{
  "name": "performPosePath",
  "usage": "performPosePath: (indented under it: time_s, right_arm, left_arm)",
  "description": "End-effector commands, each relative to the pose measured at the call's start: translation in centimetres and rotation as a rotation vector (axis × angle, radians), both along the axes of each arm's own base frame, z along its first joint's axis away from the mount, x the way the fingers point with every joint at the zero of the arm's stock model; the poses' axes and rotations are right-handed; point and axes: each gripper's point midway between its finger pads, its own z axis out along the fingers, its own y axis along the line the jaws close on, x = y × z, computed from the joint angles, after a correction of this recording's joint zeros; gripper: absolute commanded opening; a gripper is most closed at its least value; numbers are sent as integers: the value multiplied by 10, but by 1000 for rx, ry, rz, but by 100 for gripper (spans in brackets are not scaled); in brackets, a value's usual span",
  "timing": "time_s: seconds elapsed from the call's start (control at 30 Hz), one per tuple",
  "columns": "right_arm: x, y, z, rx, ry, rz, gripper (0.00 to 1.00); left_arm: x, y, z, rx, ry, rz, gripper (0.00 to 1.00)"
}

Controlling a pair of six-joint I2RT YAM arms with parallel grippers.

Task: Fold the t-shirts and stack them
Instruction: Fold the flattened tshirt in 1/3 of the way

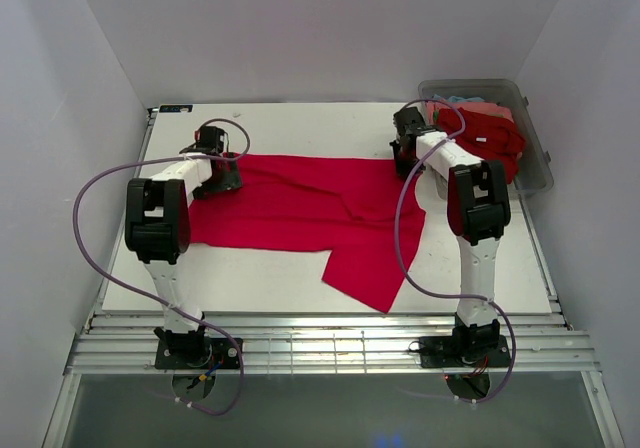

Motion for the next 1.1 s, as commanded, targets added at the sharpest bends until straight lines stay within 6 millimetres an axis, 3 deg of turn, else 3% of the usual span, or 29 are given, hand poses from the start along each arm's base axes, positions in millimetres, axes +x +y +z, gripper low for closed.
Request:
performPosePath:
  time_s: [0.0, 0.03, 0.1, 0.17, 0.2, 0.33, 0.43, 0.57, 0.67, 0.7, 0.77, 0.8, 0.87, 0.9, 0.97, 1.0, 1.07]
  right_arm:
    - [19, -8, -5, -2, -16, -19, 22]
    - [20, -9, -14, -3, 1, -20, 22]
    - [31, -8, -11, 8, -15, -23, 23]
    - [35, -8, -22, 12, 3, -22, 23]
    - [44, -6, -17, 25, -16, -24, 23]
    - [60, -2, -27, 47, -22, -29, 24]
    - [70, 3, -26, 85, -35, -30, 25]
    - [81, 12, -19, 148, -71, 3, 25]
    - [85, 23, 2, 198, -138, 67, 27]
    - [96, 30, 35, 235, -235, 100, 28]
    - [95, 31, 51, 238, -290, 129, 31]
    - [100, 31, 81, 245, -366, 141, 31]
    - [99, 32, 103, 249, -412, 157, 33]
    - [98, 33, 125, 258, -450, 174, 33]
    - [91, 32, 134, 260, -460, 174, 35]
    - [87, 31, 148, 260, -480, 176, 35]
    - [78, 30, 149, 261, -470, 176, 35]
  left_arm:
    - [-17, 33, -11, 74, 45, 82, 94]
    - [-19, 37, -14, 79, 55, 93, 94]
    - [-24, 44, -18, 87, 74, 115, 94]
    - [-30, 62, -22, 91, 96, 162, 94]
    - [-33, 69, -23, 95, 106, 177, 94]
    - [-37, 79, -27, 96, 128, 203, 94]
    - [-37, 75, -28, 73, 131, 196, 94]
    - [-13, 53, -13, -54, 57, 141, 93]
    - [14, 30, 19, -109, -43, 85, 93]
    - [22, 25, 33, -118, -80, 76, 93]
    - [34, 15, 55, -137, -136, 53, 94]
    - [42, 10, 70, -146, -174, 42, 95]
    - [48, 5, 91, -176, -222, 40, 96]
    - [50, 4, 99, -183, -238, 45, 96]
    - [52, 3, 117, -194, -279, 51, 97]
    - [53, 4, 122, -192, -294, 53, 97]
    - [53, 5, 123, -181, -302, 47, 97]
